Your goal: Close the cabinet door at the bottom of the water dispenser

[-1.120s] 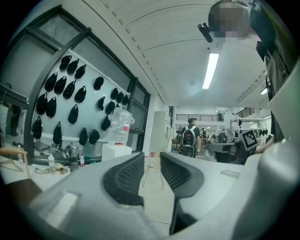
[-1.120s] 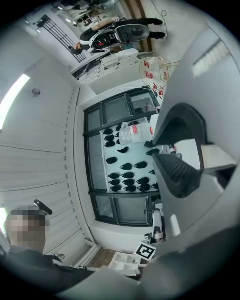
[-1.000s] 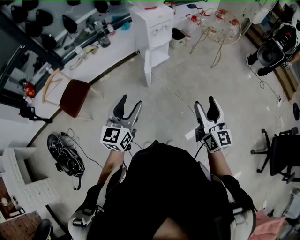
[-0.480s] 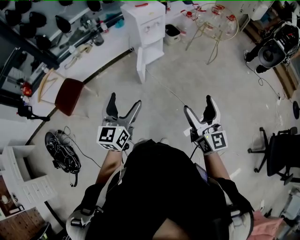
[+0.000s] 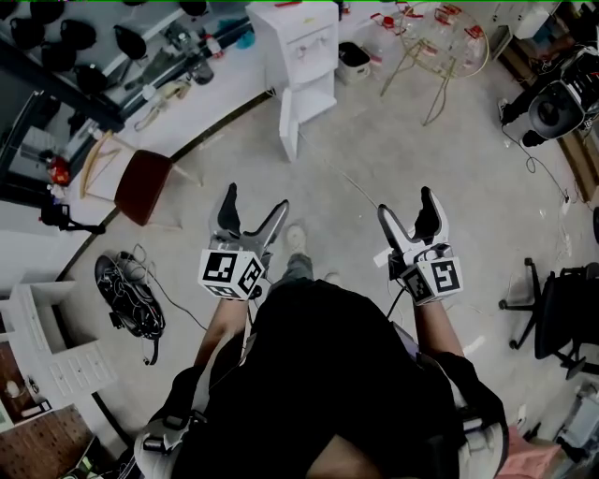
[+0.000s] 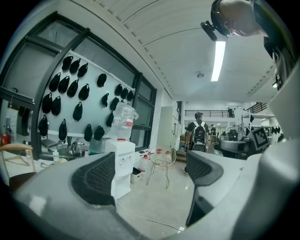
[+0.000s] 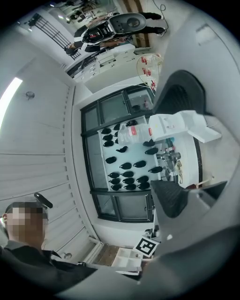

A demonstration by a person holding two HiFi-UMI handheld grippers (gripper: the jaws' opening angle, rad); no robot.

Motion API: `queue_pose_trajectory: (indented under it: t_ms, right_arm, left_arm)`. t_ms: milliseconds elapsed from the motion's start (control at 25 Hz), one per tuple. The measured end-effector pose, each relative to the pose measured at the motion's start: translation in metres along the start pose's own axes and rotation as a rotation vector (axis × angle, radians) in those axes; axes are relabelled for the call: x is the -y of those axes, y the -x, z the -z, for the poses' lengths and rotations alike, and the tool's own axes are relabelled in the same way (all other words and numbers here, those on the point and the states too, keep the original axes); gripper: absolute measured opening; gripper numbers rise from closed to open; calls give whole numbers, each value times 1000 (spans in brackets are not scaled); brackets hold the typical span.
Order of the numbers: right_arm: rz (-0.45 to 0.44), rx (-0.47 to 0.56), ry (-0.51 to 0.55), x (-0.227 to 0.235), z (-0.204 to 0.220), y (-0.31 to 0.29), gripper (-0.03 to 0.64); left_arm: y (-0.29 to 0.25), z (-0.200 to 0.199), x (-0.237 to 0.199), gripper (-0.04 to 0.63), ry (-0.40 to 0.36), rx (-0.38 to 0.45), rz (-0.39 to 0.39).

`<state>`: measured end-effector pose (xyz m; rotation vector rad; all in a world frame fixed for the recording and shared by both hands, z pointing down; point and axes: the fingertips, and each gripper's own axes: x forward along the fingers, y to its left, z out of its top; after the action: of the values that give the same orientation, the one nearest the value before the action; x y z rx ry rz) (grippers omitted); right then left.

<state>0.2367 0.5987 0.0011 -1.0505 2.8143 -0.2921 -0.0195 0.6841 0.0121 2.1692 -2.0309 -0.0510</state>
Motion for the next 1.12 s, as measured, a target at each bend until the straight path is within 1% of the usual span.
queue_pose_trajectory:
  t_ms: [80,160,280,600,840,960,1120]
  right_arm:
    - [4,4,11,-1,-3,-13,431]
    - [13,2,31,1,-4,-27,431]
    - [40,14,9,10,-10,-49,431]
    - [63,13,28,21,-12,-127,428]
    - [69,5,22,15,-2,-189,426]
    - [56,7,23,4,2,-220,426]
    - [57,4,19,-3,9,-250,413]
  left_arm:
    - [-11,0,-11,471,-1,-3,6]
    - [-25,1,-22,471,20,-7,21]
    - [-51,-3,-34,471,50,0,56]
    - [-116,-17,-89,471,64,2,94]
    - [-147,-23,-134,470,55,-6,126]
    - [-159,-26,-155,471,57,-7,141]
    - [-175,-26,-178,469,65,-11,168]
